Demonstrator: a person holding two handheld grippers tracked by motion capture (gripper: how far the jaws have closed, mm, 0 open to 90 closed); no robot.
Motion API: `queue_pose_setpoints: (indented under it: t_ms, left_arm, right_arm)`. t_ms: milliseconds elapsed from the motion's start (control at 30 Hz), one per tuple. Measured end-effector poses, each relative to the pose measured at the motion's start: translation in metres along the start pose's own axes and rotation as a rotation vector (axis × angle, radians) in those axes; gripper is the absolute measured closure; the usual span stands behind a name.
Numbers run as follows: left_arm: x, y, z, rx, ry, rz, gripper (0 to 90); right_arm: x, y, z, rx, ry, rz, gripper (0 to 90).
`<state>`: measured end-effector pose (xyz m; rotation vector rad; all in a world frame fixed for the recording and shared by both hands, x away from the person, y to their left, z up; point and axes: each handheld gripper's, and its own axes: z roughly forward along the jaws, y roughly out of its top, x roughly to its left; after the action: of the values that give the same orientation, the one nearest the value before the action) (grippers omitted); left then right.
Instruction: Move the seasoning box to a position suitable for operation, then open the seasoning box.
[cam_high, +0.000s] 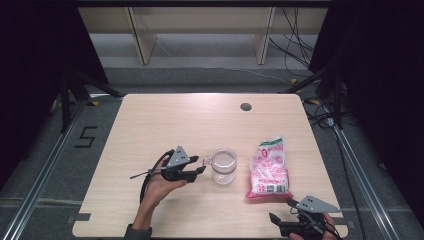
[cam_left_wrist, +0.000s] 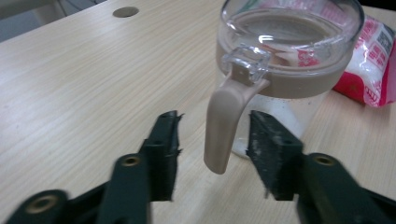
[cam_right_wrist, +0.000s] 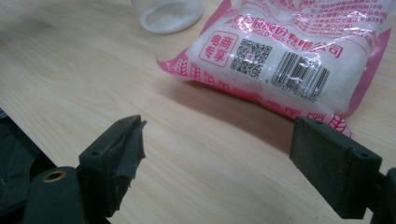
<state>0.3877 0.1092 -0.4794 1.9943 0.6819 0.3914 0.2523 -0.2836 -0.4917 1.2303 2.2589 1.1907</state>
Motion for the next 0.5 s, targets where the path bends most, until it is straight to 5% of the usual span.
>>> queue_pose_setpoints:
  t_ms: [100, 233, 333, 500]
  left_arm:
    - [0.000, -0.001, -0.006, -0.018, 0.005, -0.051, 38.9]
    - [-0.005, 0.001, -0.015, -0.037, 0.007, -0.068, 32.9]
    - [-0.008, 0.003, -0.018, -0.055, 0.002, -0.085, 30.8]
    - [-0.013, 0.009, -0.025, -0.091, 0.010, -0.111, 30.2]
  right_arm:
    - [0.000, 0.000, 0.000, 0.001, 0.001, 0.002, 18.7]
    - [0.000, 0.000, 0.000, -0.002, -0.007, -0.005, 18.7]
    - [0.003, 0.000, -0.001, 0.008, 0.006, 0.033, 18.6]
    - [0.000, 0.000, 0.001, 0.003, 0.007, 0.008, 17.8]
